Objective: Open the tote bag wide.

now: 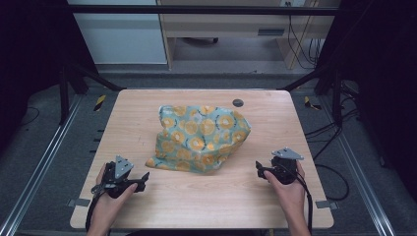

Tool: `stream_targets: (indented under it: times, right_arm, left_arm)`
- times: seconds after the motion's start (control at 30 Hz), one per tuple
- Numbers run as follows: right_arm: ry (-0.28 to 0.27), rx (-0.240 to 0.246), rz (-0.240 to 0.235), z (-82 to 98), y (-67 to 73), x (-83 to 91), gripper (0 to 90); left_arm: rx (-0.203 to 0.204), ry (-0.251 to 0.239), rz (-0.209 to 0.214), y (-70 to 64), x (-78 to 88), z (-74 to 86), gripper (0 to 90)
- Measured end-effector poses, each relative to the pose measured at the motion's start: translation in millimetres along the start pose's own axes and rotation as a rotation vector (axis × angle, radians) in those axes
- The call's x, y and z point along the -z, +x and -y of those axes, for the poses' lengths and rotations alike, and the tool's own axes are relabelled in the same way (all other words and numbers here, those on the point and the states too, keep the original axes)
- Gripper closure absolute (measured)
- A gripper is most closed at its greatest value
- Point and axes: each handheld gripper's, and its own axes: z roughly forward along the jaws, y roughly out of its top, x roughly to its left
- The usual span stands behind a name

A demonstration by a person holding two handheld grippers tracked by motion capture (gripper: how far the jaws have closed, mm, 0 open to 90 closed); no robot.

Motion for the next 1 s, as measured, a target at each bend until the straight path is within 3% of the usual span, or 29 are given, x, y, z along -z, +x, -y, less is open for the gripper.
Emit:
stream_targets:
  times: [0.07,0.27,0.4,0.7,0.73,1.0]
  right_arm:
    - [-0.009,-0.013,-0.005,-2.3,-1.4,2.2,15.2]
    - [-0.031,0.022,-0.031,-22.1,1.6,13.5,18.2]
    - [-0.048,0.045,-0.084,-46.6,7.8,26.7,16.2]
    - [-0.04,0.103,-0.143,-87.6,18.0,43.2,18.2]
    - [-0.049,0.114,-0.167,-100.3,23.6,45.2,19.0]
    - [-0.076,0.169,-0.221,-150.6,53.4,37.3,19.8]
  left_arm:
    - [0.0,0.007,-0.002,1.0,0.1,0.3,8.4]
    - [0.008,0.013,-0.012,5.6,1.2,2.1,9.2]
    - [0.02,0.01,-0.015,9.3,1.9,2.0,9.2]
    - [0.009,0.014,-0.035,9.1,0.6,2.1,9.2]
    - [0.012,0.014,-0.037,9.1,1.0,2.4,9.2]
    - [0.01,0.011,-0.032,8.6,0.5,1.5,9.2]
